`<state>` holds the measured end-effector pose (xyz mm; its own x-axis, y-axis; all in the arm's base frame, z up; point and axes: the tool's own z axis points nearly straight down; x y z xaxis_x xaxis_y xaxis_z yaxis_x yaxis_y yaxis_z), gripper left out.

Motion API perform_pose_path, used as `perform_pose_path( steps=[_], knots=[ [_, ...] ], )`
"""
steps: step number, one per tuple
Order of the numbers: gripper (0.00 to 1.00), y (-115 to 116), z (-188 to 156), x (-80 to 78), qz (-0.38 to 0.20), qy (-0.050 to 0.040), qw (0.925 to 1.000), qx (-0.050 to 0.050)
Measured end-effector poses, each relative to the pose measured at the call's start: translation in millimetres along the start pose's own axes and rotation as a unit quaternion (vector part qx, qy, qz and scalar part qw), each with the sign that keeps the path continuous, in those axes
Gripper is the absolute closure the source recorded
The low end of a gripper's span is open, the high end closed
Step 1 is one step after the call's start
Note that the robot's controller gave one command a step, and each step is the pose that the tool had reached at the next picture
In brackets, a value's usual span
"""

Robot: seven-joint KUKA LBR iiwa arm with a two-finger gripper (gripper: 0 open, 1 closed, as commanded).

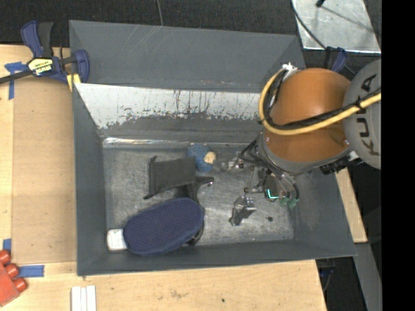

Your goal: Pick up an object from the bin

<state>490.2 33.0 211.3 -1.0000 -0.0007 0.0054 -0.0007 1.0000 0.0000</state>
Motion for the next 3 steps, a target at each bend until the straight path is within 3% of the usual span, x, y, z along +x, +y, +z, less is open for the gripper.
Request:
perform_pose_path(
  steps=[1, 2, 3],
  knots=[
    [0.00, 42, 135, -51.6, -0.008, -0.0067, 0.9999, 0.004],
    [0.00, 153, 130, -41.7, -0.008, -0.0065, 0.9999, 0.006],
    [0.00, 168, 136, -60.8, -0.066, 0.0039, 0.9977, 0.016]
  ],
)
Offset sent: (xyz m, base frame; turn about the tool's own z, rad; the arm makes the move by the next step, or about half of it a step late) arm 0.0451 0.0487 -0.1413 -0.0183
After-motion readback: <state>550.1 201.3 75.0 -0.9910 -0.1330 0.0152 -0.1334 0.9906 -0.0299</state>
